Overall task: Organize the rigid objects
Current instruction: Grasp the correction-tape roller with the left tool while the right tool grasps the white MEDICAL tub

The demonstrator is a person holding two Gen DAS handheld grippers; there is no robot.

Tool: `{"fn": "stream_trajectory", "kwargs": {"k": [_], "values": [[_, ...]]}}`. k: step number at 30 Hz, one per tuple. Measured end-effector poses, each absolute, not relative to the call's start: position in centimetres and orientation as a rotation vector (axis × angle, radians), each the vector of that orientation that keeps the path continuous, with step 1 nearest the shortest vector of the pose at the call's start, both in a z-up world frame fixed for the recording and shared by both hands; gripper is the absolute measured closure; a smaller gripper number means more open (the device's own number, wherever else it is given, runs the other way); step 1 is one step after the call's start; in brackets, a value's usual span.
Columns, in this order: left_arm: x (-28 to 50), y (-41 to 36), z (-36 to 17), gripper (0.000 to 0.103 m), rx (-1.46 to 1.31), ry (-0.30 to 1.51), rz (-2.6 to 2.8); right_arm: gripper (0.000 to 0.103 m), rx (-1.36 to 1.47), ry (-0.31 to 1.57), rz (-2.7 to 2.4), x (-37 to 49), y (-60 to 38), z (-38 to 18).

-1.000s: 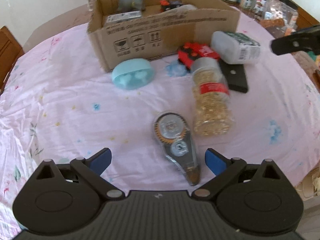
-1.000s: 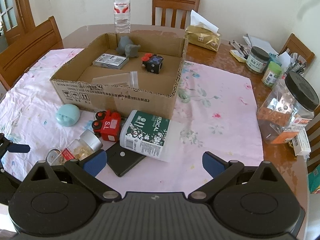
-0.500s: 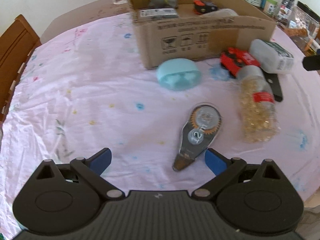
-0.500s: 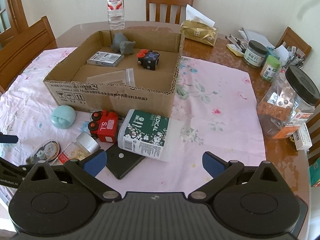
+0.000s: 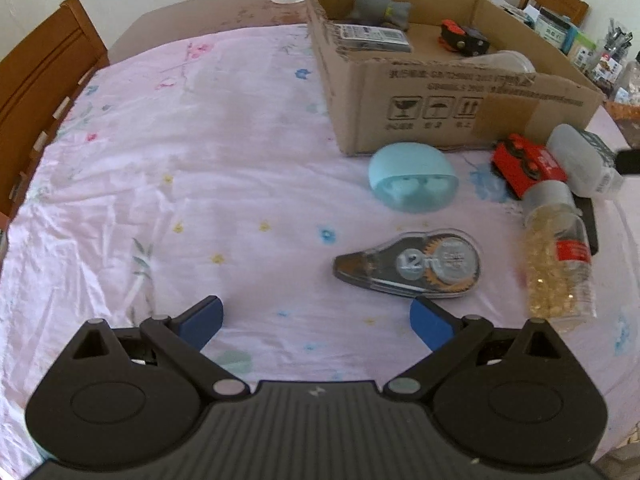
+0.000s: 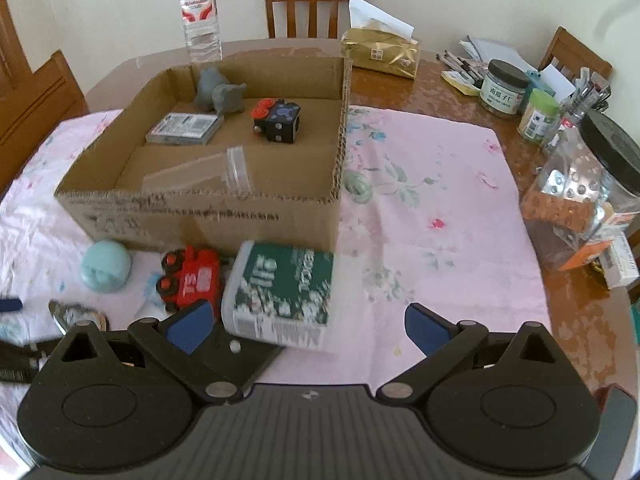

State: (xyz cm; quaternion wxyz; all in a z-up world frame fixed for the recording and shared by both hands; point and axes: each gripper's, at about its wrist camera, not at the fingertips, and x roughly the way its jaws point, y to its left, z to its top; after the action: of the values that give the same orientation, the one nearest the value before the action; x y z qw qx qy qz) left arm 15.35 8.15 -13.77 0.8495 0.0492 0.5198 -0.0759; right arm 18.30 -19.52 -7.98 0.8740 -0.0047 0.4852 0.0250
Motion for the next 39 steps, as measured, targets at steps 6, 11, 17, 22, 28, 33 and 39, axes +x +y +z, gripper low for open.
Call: {"fn": "stream_trajectory", "kwargs": {"k": [6, 11, 17, 22, 28, 33, 39], "values": [[15.3, 7.3, -13.9, 0.000, 0.095, 1.095, -0.146, 0.000, -0.008, 1.035, 0.056, 20.3, -18.8, -9.4], [15.4, 7.2, -13.9, 0.000, 0.086, 1.098, -0.130, 0.000, -0.019, 1.063, 0.029, 20.8, -19.3, -10.4], [15.2, 7.2, -14.0, 0.000, 0.082, 1.091, -0.125, 0.000, -0.022, 1.068, -0.019, 20.5, -21.5, -10.7], [15.3, 7.1, -14.0, 0.000, 0.078, 1.095, -0.115, 0.000, -0.052, 1.078, -0.051, 20.3, -23.3, -11.5], [15.1, 6.3, -13.9, 0.001, 0.084, 1.098, -0.134, 0.000, -0.083, 1.087, -0.020, 20.3, -24.2, -12.9], [15.2, 4.9, -13.9, 0.001, 0.096, 1.086, -0.160, 0.000, -0.076, 1.100, -0.002, 20.4, -24.3, -13.7], [15.9, 3.6, -14.0, 0.001, 0.099, 1.066, -0.161, 0.000, -0.062, 1.087, 0.033, 20.4, -24.8, -13.8]]}}
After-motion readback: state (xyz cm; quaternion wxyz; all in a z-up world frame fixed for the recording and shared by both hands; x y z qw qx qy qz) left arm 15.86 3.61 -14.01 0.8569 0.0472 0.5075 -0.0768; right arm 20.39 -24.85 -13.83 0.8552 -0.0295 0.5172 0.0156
